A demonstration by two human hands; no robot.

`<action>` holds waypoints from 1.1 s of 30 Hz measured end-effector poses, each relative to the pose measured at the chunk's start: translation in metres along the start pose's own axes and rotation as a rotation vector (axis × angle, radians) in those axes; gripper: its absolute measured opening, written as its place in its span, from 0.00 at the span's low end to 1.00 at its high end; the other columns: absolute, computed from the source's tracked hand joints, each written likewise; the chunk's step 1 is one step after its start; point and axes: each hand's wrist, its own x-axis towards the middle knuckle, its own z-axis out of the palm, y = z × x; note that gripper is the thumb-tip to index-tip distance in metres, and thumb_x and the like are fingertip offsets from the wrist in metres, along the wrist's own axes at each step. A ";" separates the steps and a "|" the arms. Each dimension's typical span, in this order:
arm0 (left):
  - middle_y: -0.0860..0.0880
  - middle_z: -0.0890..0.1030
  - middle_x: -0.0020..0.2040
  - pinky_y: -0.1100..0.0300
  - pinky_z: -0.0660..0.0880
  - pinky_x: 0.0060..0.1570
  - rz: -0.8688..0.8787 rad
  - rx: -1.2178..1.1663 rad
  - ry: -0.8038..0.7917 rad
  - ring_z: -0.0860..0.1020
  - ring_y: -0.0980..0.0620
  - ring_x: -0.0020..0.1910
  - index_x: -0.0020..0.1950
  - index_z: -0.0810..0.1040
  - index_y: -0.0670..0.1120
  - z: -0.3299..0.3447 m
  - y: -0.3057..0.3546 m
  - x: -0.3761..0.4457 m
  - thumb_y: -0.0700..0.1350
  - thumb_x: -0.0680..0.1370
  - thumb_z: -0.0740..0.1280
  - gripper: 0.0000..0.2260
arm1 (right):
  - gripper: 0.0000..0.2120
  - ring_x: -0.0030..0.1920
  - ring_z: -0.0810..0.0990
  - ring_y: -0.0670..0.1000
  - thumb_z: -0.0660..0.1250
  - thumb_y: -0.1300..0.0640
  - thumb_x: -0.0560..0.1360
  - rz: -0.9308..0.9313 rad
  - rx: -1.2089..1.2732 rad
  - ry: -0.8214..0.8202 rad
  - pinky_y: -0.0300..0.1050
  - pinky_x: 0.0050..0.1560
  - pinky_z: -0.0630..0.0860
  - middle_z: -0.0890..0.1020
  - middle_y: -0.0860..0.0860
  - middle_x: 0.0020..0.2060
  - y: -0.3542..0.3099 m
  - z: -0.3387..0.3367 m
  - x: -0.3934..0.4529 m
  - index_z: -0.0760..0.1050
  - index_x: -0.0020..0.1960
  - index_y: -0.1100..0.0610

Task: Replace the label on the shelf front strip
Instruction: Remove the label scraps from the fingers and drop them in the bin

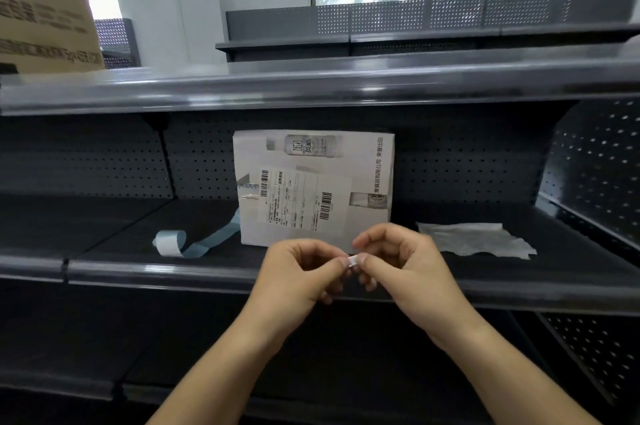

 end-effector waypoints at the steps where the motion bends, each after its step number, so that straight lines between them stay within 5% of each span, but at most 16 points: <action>1: 0.46 0.88 0.39 0.63 0.80 0.35 0.016 0.002 0.004 0.83 0.55 0.35 0.45 0.88 0.46 -0.002 -0.001 0.001 0.39 0.78 0.74 0.04 | 0.06 0.37 0.85 0.52 0.71 0.66 0.77 0.005 0.007 0.026 0.42 0.39 0.82 0.87 0.56 0.39 0.001 0.003 0.002 0.82 0.50 0.56; 8: 0.48 0.88 0.38 0.63 0.78 0.35 0.044 -0.039 0.031 0.83 0.56 0.35 0.45 0.88 0.46 -0.004 -0.012 0.009 0.42 0.77 0.75 0.02 | 0.05 0.33 0.82 0.43 0.71 0.62 0.79 0.043 -0.009 0.081 0.37 0.36 0.79 0.86 0.52 0.35 0.009 0.015 0.008 0.84 0.45 0.57; 21: 0.49 0.88 0.34 0.71 0.74 0.29 0.072 -0.017 0.060 0.81 0.61 0.29 0.40 0.88 0.44 -0.006 -0.009 0.015 0.41 0.78 0.73 0.07 | 0.03 0.39 0.86 0.53 0.73 0.62 0.76 -0.080 0.021 0.166 0.41 0.39 0.82 0.87 0.54 0.39 0.007 0.027 0.005 0.86 0.46 0.56; 27: 0.50 0.87 0.36 0.66 0.74 0.30 -0.083 -0.151 0.041 0.80 0.57 0.30 0.43 0.88 0.45 -0.010 -0.013 0.019 0.44 0.79 0.73 0.06 | 0.06 0.47 0.86 0.46 0.74 0.61 0.75 -0.268 -0.233 0.221 0.39 0.48 0.82 0.86 0.46 0.43 0.012 0.029 0.007 0.87 0.49 0.53; 33: 0.48 0.85 0.36 0.62 0.70 0.31 -0.186 -0.336 -0.035 0.78 0.55 0.30 0.41 0.87 0.44 -0.016 -0.011 0.020 0.42 0.80 0.68 0.10 | 0.08 0.47 0.85 0.45 0.75 0.62 0.75 -0.376 -0.328 0.241 0.34 0.46 0.80 0.85 0.44 0.44 0.012 0.035 0.008 0.88 0.52 0.53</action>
